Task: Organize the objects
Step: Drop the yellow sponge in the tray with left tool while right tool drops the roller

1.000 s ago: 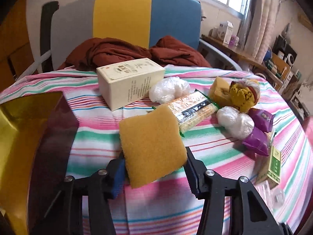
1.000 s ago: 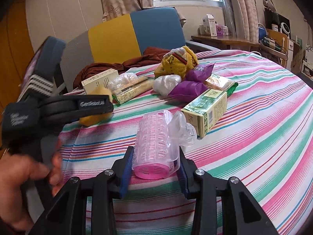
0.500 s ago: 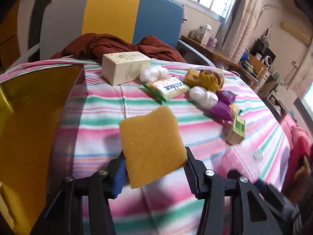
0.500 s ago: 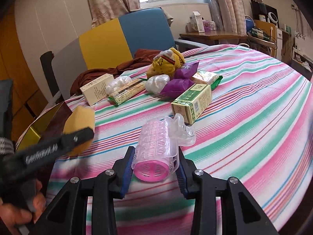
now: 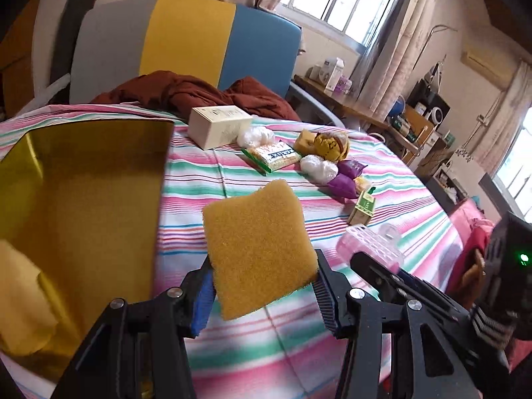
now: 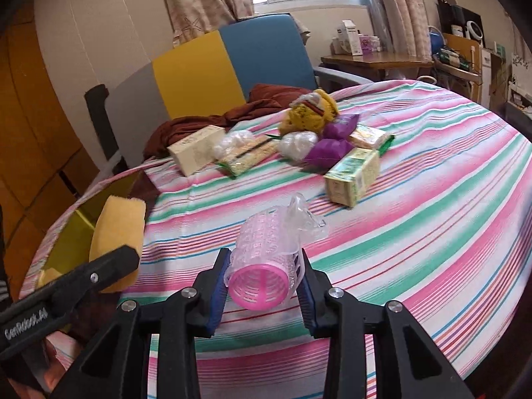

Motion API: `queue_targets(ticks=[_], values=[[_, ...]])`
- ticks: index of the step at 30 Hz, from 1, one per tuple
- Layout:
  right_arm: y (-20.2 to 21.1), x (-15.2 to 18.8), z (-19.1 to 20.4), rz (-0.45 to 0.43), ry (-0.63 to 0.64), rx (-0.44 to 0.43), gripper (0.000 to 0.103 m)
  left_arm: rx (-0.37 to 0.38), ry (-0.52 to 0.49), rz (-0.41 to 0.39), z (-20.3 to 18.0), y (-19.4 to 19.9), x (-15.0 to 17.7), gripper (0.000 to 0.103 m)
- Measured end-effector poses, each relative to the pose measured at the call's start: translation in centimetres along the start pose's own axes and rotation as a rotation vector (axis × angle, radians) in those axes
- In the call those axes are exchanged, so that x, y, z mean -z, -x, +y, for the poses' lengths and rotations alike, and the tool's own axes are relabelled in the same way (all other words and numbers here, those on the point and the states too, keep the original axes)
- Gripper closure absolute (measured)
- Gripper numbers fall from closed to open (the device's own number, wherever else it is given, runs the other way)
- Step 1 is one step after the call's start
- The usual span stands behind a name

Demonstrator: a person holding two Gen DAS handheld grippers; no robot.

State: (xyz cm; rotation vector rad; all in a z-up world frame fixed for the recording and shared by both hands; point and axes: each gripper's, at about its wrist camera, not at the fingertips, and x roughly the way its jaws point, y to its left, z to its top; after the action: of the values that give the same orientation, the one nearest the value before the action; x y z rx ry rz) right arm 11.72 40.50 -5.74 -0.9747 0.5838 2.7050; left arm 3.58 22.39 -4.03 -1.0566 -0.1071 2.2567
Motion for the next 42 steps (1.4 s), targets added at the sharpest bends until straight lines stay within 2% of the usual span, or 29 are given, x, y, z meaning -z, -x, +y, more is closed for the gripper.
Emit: queue_targets(ticks=[3,9,13,16,23,29,31,33,35,37,42], values=[[0.5,-0.4,1.9,0.005,0.015,-0.045,0.066,-0.011,0.008,-0.021,1.1,1.7,0.1,0.049],[1.2,-1.0,6.9,0.007,0.091,-0.137,0.066,-0.033,0.091,-0.073,5.1,5.2,-0.5,0.049],[1.3,-1.1,10.7,0.027,0.147,-0.199,0.066,-0.092,0.133,-0.118,8.2,7.4,-1.1,0.049],[0.8,-0.9,13.9,0.065,0.180,-0.265,0.066,-0.154,0.167,-0.121,10.9,8.3,-1.6,0.049],[-3.2,-1.4,21.1,0.162,0.262,-0.310,0.066,-0.240,0.266,-0.097,17.7,9.1,-2.5,0.048],[-8.7,-2.2,24.8,0.254,0.240,-0.317,0.066,-0.320,0.315,-0.030,22.8,8.0,-2.2,0.048],[-10.4,-2.3,25.9,0.297,0.223,-0.351,0.066,-0.336,0.328,-0.017,23.7,7.6,-2.1,0.047],[-12.0,-2.1,26.8,0.344,0.200,-0.387,0.063,-0.348,0.344,-0.009,24.3,7.7,-1.9,0.040],[-13.1,-1.8,27.2,0.386,0.166,-0.389,0.057,-0.352,0.363,-0.033,24.4,8.5,-1.5,0.019],[-13.2,-1.7,26.9,0.406,0.129,-0.410,0.055,-0.386,0.380,-0.072,24.1,9.7,-0.9,0.006],[-11.8,-1.4,25.0,0.385,0.112,-0.430,0.055,-0.406,0.448,-0.159,23.4,12.0,0.4,0.002]])
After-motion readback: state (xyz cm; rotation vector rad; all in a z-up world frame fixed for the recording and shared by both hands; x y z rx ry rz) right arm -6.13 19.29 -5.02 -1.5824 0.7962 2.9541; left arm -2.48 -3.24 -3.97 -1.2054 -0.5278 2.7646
